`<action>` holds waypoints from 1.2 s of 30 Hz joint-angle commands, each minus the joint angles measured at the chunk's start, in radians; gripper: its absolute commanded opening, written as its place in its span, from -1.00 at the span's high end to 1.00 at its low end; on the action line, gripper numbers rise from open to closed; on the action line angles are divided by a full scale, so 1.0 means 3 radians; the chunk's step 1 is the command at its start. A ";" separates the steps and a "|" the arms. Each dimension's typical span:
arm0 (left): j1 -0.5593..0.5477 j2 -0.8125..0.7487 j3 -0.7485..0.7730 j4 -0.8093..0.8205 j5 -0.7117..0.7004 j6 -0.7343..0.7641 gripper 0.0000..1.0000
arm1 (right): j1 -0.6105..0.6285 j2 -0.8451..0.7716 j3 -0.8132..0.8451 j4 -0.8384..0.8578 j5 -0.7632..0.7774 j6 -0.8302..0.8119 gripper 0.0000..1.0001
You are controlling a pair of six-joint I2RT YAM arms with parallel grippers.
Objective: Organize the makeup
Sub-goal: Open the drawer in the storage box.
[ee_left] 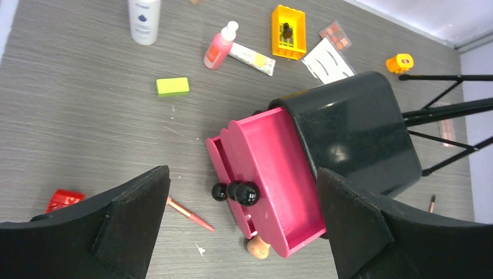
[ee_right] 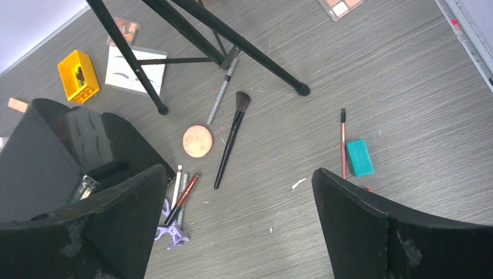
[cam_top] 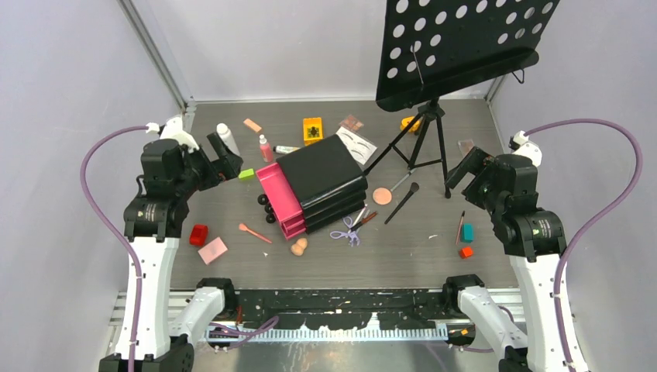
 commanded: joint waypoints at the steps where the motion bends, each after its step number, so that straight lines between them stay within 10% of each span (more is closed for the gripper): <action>1: 0.0010 -0.0032 0.0096 -0.0054 -0.0354 0.0014 -1.00 | -0.0010 0.0018 -0.0009 0.0038 -0.0002 -0.0054 -0.99; 17: 0.0010 -0.0104 -0.0079 -0.0253 -0.1023 -0.0069 -0.99 | -0.0010 0.0117 -0.0067 0.0040 0.0066 -0.0012 -0.99; 36: 0.0016 0.0038 -0.0826 0.0250 -0.0572 -0.0340 -0.94 | -0.0014 0.0060 -0.0141 0.0009 -0.0044 -0.0073 -0.98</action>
